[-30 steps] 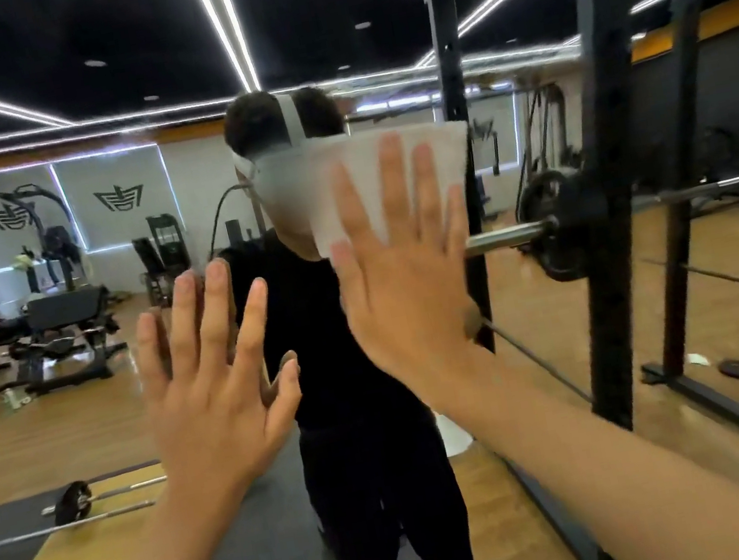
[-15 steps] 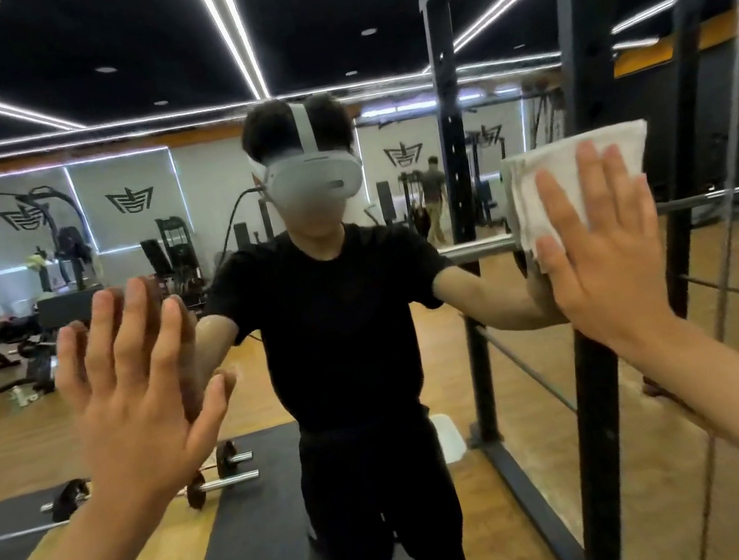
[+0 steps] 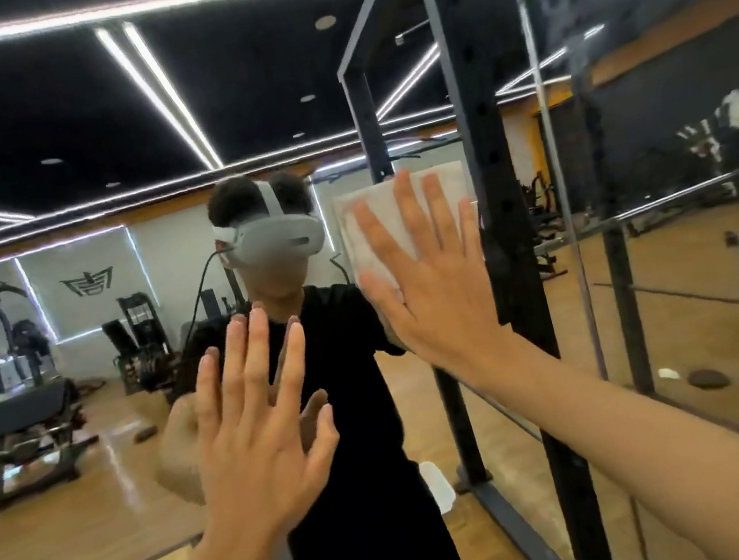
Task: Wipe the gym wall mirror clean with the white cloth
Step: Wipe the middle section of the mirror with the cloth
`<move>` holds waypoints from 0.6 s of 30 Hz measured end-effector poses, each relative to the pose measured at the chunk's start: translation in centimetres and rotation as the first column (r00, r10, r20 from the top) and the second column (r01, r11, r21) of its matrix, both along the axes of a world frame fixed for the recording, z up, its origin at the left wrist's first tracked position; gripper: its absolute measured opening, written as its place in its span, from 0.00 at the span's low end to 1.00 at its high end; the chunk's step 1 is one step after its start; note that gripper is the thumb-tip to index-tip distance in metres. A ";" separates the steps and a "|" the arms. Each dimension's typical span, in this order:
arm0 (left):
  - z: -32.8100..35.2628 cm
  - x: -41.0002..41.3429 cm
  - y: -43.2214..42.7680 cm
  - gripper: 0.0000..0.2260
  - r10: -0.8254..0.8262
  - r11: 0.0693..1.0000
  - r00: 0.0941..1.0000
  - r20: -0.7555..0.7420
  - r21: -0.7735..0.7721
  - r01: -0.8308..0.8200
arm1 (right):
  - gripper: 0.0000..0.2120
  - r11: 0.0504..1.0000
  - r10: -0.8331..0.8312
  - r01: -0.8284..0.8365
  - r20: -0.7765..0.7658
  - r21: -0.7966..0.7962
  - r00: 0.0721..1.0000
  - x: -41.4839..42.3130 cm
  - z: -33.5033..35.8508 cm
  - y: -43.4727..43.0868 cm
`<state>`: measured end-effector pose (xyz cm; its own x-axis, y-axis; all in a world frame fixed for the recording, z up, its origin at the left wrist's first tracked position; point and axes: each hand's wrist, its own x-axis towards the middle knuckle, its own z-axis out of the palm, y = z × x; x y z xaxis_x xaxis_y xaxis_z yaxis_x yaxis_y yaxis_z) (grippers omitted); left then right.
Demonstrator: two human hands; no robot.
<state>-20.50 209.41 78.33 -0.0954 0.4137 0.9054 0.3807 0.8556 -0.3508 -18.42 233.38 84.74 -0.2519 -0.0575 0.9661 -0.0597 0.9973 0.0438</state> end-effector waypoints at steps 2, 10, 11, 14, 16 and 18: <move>-0.2 -0.8 0.6 0.32 0.065 0.998 0.998 -0.026 -0.003 -0.065 | 0.30 1.000 0.016 -0.016 -0.012 -0.004 1.000 -0.2 0.4 -0.2; -0.9 -1.8 0.8 0.31 0.109 0.994 0.993 -0.053 0.004 -0.109 | 0.28 0.996 -0.092 0.092 0.021 -0.005 0.996 0.8 0.2 11.1; -1.0 -1.9 0.9 0.31 0.109 0.994 0.993 -0.044 0.003 -0.109 | 0.29 0.990 -0.117 0.118 0.023 -0.072 0.993 0.9 0.5 12.3; -1.1 -1.9 1.0 0.31 0.102 0.995 0.994 -0.040 -0.002 -0.102 | 0.29 0.924 -0.115 0.101 -0.017 -0.369 0.993 0.3 2.3 10.2; -1.0 -1.9 1.0 0.31 0.112 0.994 0.992 -0.058 -0.002 -0.112 | 0.28 0.910 -0.076 0.040 -0.072 -0.412 0.994 -0.4 4.0 5.1; -0.9 -1.9 1.0 0.30 0.112 0.994 0.990 -0.082 0.002 -0.112 | 0.28 0.968 -0.015 -0.011 -0.105 -0.249 0.994 -0.9 5.0 -0.8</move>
